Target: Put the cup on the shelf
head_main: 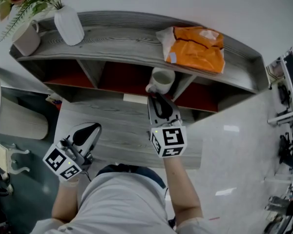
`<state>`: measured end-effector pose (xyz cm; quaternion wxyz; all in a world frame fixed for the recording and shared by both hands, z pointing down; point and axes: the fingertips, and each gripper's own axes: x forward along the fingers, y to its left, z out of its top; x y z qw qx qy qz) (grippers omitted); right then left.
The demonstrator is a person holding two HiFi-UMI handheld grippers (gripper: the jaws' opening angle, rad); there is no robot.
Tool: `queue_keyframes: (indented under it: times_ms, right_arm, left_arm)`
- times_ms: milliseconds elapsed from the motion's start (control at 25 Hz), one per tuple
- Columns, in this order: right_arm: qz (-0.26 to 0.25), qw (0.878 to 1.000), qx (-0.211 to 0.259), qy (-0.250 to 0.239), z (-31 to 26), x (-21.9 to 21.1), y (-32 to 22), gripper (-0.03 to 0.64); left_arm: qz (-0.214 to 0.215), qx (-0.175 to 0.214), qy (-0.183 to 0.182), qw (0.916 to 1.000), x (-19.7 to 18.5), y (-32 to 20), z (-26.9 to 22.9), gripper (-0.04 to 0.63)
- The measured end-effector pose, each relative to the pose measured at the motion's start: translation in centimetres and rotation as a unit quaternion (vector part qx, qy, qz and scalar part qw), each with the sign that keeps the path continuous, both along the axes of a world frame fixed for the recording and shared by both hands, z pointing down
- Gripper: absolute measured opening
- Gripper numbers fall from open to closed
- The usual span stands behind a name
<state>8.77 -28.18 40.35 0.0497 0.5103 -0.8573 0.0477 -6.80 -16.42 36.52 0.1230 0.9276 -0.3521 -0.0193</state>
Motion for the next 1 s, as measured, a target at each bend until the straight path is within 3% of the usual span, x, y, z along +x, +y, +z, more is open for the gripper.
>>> queue_keyframes:
  times_ms: [440,1000]
  right_arm:
    - [-0.029,0.999,0.014,-0.014,-3.0,1.6,5.7,0.057]
    - [0.003,0.999,0.023,-0.032,-4.1,4.2,10.8,0.049]
  left_arm:
    - [0.070,0.017,0.007,0.9974,5.3,-1.4,-0.7,0.016]
    - [0.145,0.025,0.004,0.9892,11.5,-0.6,-1.0,0.015]
